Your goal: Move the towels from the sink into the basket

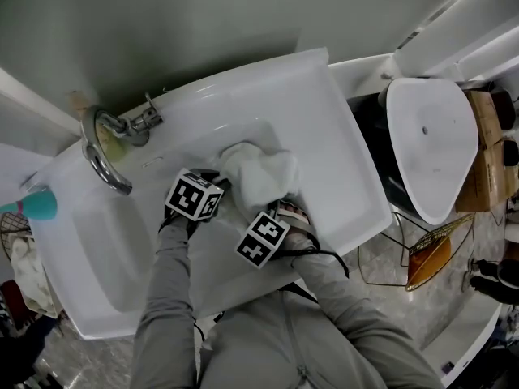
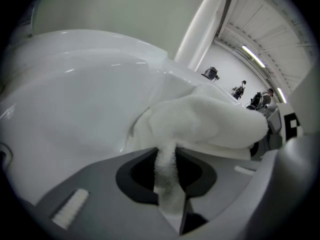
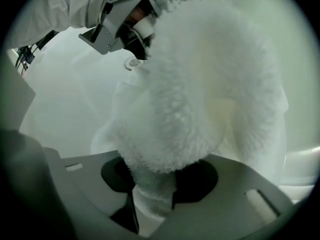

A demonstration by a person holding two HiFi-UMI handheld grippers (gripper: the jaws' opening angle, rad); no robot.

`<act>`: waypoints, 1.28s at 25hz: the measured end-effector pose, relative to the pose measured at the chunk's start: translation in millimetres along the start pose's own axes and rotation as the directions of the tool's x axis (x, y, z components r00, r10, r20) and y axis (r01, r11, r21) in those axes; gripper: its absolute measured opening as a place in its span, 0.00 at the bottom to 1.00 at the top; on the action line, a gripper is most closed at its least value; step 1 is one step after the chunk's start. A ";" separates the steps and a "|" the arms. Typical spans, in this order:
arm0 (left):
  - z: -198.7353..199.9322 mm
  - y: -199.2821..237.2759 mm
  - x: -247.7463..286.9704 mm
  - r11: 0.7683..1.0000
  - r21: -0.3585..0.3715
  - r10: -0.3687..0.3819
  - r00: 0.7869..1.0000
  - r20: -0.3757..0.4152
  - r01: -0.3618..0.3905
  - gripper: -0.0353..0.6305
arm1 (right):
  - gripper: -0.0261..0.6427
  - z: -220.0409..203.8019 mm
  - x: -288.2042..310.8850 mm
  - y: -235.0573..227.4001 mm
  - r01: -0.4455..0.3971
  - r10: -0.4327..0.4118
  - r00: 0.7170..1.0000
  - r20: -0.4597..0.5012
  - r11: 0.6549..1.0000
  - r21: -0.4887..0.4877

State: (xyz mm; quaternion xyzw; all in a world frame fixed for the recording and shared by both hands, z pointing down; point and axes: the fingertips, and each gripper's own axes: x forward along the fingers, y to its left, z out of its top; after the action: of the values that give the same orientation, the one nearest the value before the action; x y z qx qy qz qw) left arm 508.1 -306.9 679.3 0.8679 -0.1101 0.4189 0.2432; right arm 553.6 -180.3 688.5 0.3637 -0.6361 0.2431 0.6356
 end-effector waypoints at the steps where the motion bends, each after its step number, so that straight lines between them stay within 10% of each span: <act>1: 0.8 -0.1 -2.9 1.000 -0.002 0.002 1.000 0.006 -0.002 0.24 | 0.27 -0.4 -1.9 -0.9 0.008 -0.008 1.000 0.007 1.000 -0.002; 11: 16.5 -7.7 -52.9 0.998 -0.038 0.051 0.987 0.151 -0.045 0.22 | 0.14 8.4 -39.4 -15.3 0.067 -0.078 0.979 0.189 0.996 0.062; 20: 25.7 -39.5 -136.6 0.990 -0.086 0.137 0.926 0.351 -0.114 0.22 | 0.14 17.5 -112.8 -33.7 0.082 -0.147 0.897 0.416 0.982 0.169; 27: 8.0 -50.0 -239.0 0.934 -0.207 0.357 0.799 0.483 -0.292 0.22 | 0.14 69.0 -185.2 -21.1 0.074 -0.091 0.765 0.638 0.996 0.053; 32: -28.0 -60.3 -316.2 0.854 -0.303 0.521 0.675 0.523 -0.424 0.22 | 0.14 114.2 -233.0 12.5 0.108 -0.014 0.668 0.744 0.991 -0.078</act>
State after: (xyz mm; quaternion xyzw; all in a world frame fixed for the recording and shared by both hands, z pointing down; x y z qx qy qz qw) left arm 315.5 -244.8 427.4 0.8733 -0.4331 0.1679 0.1469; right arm 455.0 -224.9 452.3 0.4147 -0.8398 0.0157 0.3501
